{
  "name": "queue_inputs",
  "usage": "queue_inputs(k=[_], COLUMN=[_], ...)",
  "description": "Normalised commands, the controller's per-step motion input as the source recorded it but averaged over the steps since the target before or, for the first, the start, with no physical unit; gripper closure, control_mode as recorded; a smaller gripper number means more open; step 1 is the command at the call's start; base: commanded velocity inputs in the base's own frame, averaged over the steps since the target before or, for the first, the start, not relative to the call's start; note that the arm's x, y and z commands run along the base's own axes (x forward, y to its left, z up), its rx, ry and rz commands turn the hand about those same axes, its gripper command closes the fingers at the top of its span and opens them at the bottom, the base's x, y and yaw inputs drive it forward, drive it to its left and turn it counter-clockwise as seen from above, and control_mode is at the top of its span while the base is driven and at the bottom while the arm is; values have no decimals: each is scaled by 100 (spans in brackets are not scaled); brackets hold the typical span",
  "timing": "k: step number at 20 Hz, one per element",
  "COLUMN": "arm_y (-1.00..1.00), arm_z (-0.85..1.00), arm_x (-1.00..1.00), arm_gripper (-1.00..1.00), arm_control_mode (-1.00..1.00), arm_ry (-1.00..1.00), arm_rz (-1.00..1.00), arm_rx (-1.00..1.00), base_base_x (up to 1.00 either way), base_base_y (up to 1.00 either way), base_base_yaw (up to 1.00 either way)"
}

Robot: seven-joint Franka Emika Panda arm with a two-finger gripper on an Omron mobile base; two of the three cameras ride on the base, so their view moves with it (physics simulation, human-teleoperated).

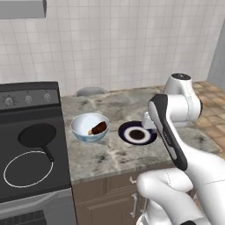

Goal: Place one of the steaks on the plate and the other in the bowl. Then place the bowl in the fridge.

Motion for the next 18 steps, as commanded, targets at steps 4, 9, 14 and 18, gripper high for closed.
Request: queue_inputs(k=[4,9,14,18], arm_y=[-3,-18,-30,-1], arm_z=[0,-3,-66,-78], arm_x=[17,94,100,96], arm_gripper=[100,100,100,100], arm_control_mode=[-100,-100,-100,-100], arm_ry=[0,1,9,14], arm_rz=[1,12,19,29], arm_rx=[0,0,-11,-8], base_base_x=[39,0,0,0], base_base_y=[-6,0,0,0], base_base_yaw=[1,0,0,0])
